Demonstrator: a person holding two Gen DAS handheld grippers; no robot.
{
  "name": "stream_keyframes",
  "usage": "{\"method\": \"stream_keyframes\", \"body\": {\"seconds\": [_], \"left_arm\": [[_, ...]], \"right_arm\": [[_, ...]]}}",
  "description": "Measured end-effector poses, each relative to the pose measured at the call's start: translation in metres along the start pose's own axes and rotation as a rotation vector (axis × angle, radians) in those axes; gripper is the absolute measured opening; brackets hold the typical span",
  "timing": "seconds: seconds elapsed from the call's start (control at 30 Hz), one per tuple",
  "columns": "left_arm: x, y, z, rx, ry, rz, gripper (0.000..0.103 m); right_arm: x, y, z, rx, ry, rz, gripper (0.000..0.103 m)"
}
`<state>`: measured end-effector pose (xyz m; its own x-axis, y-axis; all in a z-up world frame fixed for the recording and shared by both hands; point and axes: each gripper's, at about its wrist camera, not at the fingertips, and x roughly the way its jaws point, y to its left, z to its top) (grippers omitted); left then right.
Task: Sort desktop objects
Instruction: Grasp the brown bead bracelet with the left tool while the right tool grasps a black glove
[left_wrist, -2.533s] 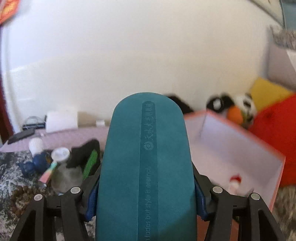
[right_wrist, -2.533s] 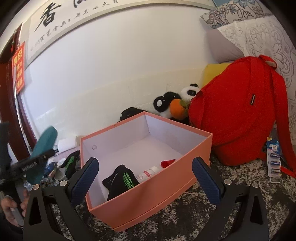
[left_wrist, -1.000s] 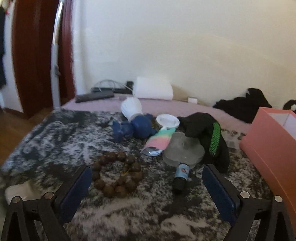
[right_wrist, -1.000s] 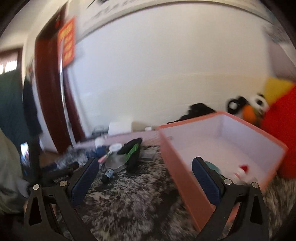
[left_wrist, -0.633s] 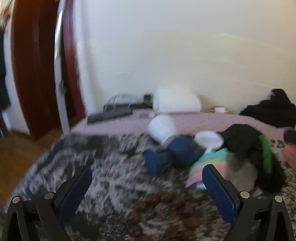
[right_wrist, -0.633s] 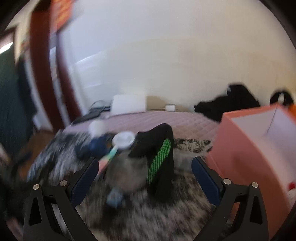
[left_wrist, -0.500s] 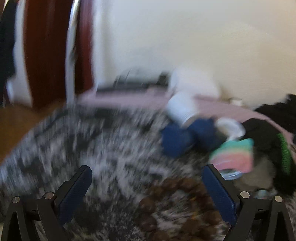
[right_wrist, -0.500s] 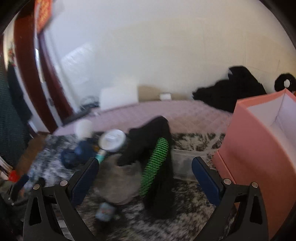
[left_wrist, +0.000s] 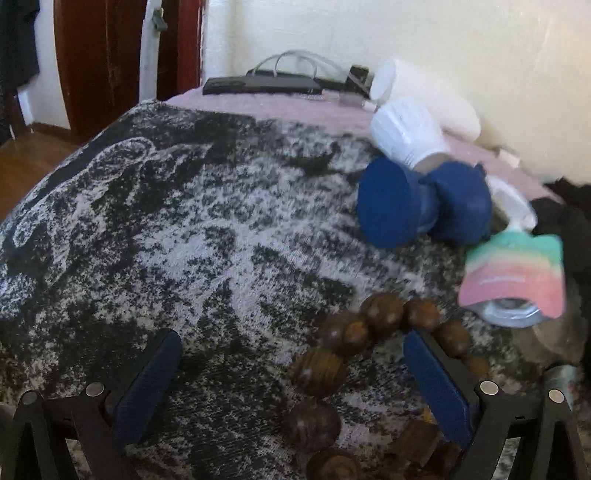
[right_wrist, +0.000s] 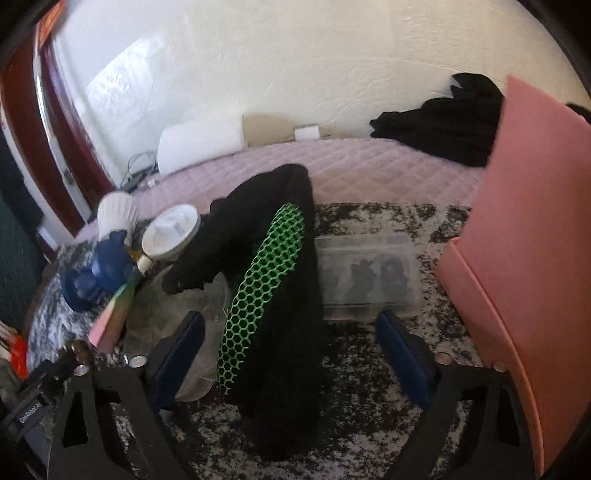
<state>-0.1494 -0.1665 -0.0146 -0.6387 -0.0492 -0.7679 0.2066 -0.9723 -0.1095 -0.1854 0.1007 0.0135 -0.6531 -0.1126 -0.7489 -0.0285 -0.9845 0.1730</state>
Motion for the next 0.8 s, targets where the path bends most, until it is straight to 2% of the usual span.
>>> {"method": "stream_keyframes", "body": {"seconds": [0.13,0.2,0.27,0.3,0.33,0.37,0.4,0.43,0.6,0.67,0.8], "left_arm": [[0.001,-0.008,-0.001,0.045,0.015,0.062,0.099],[-0.003,-0.006,-0.002,0.043,0.004,0.054,0.097],[-0.007,-0.005,-0.003,0.042,-0.008,0.046,0.082],[-0.010,-0.007,-0.003,0.049,-0.021,0.044,0.065],[-0.011,-0.008,-0.003,0.058,-0.029,0.037,0.046],[-0.011,-0.010,-0.002,0.071,-0.037,0.035,0.038],[-0.012,-0.012,-0.003,0.081,-0.040,0.037,0.026],[-0.013,-0.014,-0.003,0.091,-0.043,0.038,0.020],[-0.017,-0.009,-0.003,0.067,-0.046,0.017,0.018],[-0.017,-0.005,-0.002,0.052,-0.044,0.010,0.018],[-0.026,-0.007,-0.005,0.057,-0.065,0.026,0.018]], "right_arm": [[0.009,0.004,0.004,-0.031,0.013,0.025,0.091],[0.012,0.004,0.006,-0.033,0.017,0.049,0.088],[0.014,0.003,0.008,-0.019,0.025,0.098,0.073],[0.014,0.002,0.008,-0.002,0.031,0.138,0.058],[0.014,0.001,0.008,0.020,0.042,0.170,0.050],[0.012,0.001,0.008,0.018,0.037,0.161,0.048],[0.010,0.003,0.008,0.010,0.025,0.142,0.043],[0.009,0.003,0.008,0.004,0.013,0.125,0.037],[0.005,0.006,0.008,-0.008,-0.016,0.106,0.031],[0.004,0.008,0.008,-0.016,-0.027,0.095,0.022],[-0.003,0.009,0.009,-0.017,-0.047,0.098,0.021]]}}
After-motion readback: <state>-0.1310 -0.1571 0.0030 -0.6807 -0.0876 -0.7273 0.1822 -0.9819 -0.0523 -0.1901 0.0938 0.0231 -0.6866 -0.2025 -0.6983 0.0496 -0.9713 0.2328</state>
